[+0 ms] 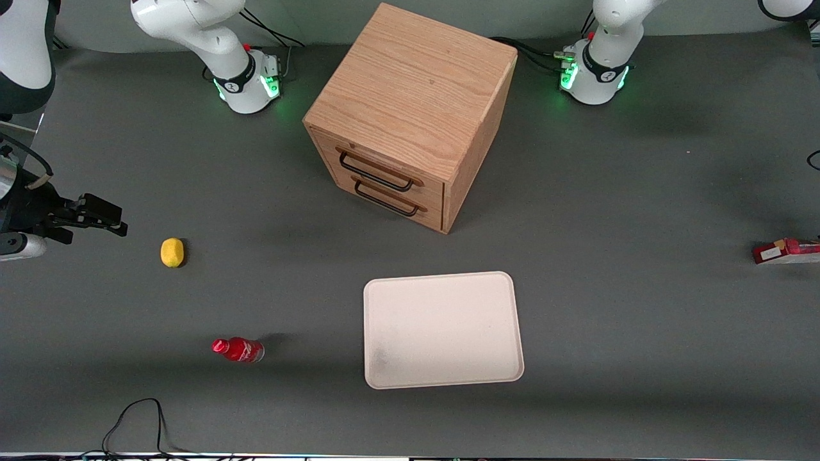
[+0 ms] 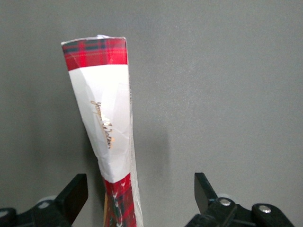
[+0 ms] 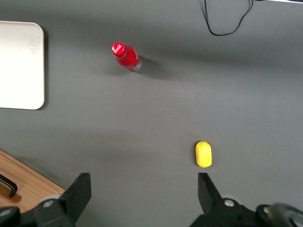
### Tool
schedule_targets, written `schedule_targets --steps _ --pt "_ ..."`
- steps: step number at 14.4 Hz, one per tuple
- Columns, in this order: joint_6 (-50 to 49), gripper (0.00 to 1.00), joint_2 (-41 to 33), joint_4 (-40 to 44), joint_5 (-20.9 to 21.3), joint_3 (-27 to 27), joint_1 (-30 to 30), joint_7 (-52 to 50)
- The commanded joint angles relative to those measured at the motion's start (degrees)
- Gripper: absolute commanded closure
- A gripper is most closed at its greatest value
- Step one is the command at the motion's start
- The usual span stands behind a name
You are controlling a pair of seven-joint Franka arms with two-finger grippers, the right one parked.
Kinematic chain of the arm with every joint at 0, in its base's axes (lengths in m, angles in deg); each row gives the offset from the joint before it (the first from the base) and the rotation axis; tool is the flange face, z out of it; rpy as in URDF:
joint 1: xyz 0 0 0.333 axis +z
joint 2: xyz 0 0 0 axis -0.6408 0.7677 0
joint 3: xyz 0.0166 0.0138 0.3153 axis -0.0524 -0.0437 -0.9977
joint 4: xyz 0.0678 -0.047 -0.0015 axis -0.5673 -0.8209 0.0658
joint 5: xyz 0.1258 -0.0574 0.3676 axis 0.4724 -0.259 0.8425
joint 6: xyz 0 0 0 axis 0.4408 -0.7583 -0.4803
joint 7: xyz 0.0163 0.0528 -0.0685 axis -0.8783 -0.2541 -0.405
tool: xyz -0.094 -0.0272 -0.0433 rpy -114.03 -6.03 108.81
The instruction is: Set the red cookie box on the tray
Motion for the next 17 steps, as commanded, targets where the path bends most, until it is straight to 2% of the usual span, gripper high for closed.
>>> schedule_targets --steps 1,3,4,11,17 --pt "0.2 0.45 -0.1 -1.0 -1.0 -0.8 -0.7 -0.6" --pt "-0.1 0.88 -0.1 -1.0 -1.7 -0.8 -0.7 -0.7" --pt "-0.3 1.00 -0.1 -1.0 -1.7 -0.8 -0.7 -0.8" --pt "-1.2 1.00 -1.3 -0.5 -1.1 -0.9 -0.9 -0.4" --pt "-19.2 1.00 -6.0 8.4 0.4 -1.5 -1.1 -0.6"
